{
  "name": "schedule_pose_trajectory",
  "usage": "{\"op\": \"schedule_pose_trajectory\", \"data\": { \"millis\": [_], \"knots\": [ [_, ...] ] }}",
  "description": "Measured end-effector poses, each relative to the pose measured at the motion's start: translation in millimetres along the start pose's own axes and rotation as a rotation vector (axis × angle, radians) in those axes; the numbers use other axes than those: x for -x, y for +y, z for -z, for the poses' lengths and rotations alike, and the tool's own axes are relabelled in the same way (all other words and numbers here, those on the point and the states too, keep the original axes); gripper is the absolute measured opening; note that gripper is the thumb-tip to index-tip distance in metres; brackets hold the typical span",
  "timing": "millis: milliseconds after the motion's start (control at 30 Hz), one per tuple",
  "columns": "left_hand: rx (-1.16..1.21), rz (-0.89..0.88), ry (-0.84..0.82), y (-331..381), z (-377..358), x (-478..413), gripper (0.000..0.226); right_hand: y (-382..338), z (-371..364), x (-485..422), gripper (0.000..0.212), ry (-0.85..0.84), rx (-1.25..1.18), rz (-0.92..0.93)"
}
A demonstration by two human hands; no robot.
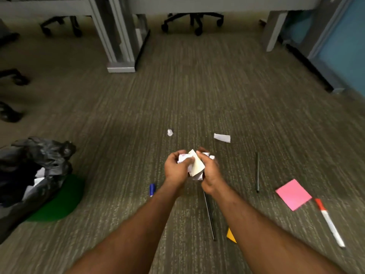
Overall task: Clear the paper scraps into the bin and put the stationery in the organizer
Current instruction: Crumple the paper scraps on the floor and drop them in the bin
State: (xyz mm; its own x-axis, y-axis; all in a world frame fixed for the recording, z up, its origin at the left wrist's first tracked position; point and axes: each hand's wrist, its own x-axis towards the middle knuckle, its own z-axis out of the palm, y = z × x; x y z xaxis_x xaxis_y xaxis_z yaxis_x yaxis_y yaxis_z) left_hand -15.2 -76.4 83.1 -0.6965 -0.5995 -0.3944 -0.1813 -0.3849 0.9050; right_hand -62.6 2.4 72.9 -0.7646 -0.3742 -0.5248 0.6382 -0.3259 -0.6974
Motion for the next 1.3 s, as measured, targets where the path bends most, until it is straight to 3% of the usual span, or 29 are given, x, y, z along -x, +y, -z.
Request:
{"op": "schedule_pose_trajectory", "data": {
  "millis": [333,433,533,767,1033,1167,1300],
  "knots": [
    [0.104,0.017,0.189,87.6,70.0,37.6,0.044,-11.5,-100.8,47.5,0.009,-0.068,-0.095,-0.12],
    [0.071,0.025,0.235,118.2,88.0,62.5,0.045,-24.1,-128.0,76.3,0.023,-0.083,-0.028,-0.205],
    [0.032,0.068,0.285,154.9,105.8,83.2,0.042,-33.0,-153.5,103.9,0.024,-0.099,0.006,-0.282],
    [0.07,0.098,0.438,225.8,168.0,106.1,0.04,-26.7,-239.1,143.4,0.007,-0.189,0.143,-0.354],
    [0.139,0.123,0.625,243.5,294.5,75.2,0.042,40.5,-339.7,130.9,0.031,-0.267,0.313,-0.374],
    [0.153,0.147,0.614,246.8,343.8,57.8,0.04,71.6,-372.3,123.6,0.05,-0.277,0.421,-0.404],
    [0.095,0.184,0.53,252.1,373.7,48.0,0.034,90.0,-392.5,118.7,0.049,-0.274,0.6,-0.357]
  ]
}}
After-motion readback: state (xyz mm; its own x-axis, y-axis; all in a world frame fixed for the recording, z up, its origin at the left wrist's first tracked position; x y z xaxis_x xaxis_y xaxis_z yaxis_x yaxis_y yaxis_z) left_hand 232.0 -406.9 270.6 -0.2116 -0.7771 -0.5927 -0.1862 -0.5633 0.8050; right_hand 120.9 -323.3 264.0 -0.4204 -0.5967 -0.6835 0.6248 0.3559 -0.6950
